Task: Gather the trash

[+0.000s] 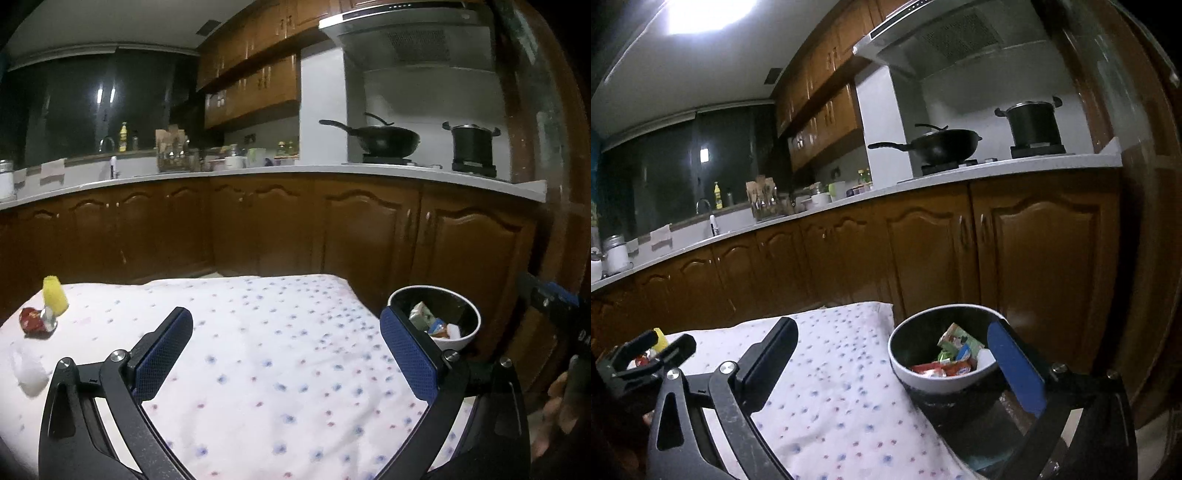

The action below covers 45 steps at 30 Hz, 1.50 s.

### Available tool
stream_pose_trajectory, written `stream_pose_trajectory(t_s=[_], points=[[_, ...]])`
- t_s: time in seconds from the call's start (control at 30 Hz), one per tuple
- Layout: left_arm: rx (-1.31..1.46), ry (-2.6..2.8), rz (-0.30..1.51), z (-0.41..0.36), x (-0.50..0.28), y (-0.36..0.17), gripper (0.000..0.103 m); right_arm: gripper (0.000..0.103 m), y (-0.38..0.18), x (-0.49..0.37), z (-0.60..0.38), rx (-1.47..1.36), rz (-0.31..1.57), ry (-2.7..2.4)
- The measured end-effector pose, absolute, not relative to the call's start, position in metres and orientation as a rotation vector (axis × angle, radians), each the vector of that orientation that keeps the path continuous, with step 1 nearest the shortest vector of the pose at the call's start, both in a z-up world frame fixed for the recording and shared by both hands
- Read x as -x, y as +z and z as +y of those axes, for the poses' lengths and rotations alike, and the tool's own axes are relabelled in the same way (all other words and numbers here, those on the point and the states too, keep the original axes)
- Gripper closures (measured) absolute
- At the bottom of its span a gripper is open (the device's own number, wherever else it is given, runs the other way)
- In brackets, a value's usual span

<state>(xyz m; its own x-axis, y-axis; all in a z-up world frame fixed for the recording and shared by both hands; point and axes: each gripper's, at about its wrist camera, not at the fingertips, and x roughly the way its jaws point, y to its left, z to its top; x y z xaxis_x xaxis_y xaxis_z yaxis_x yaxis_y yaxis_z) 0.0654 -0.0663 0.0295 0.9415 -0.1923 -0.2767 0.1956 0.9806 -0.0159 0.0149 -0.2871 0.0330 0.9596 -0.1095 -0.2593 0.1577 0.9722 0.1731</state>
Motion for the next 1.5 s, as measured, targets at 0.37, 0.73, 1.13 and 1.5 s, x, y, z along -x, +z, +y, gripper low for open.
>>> stream_pose_trajectory(t_s=[0.37, 0.73, 1.13, 1.5], points=[[-0.024, -0.176, 0.312, -0.059, -0.059, 0.017, 0.000, 0.000, 0.018, -0.010, -0.268, -0.139, 0.271, -0.137], [-0.012, -0.158, 0.318, -0.054, -0.060, 0.016, 0.000, 0.000, 0.018, -0.009, -0.265, -0.130, 0.262, -0.128], [-0.008, -0.159, 0.310, -0.051, -0.058, 0.017, 0.000, 0.000, 0.019, -0.007, -0.265, -0.142, 0.259, -0.126], [-0.007, -0.157, 0.320, -0.052, -0.059, 0.016, 0.000, 0.000, 0.018, -0.006, -0.264, -0.145, 0.261, -0.123]])
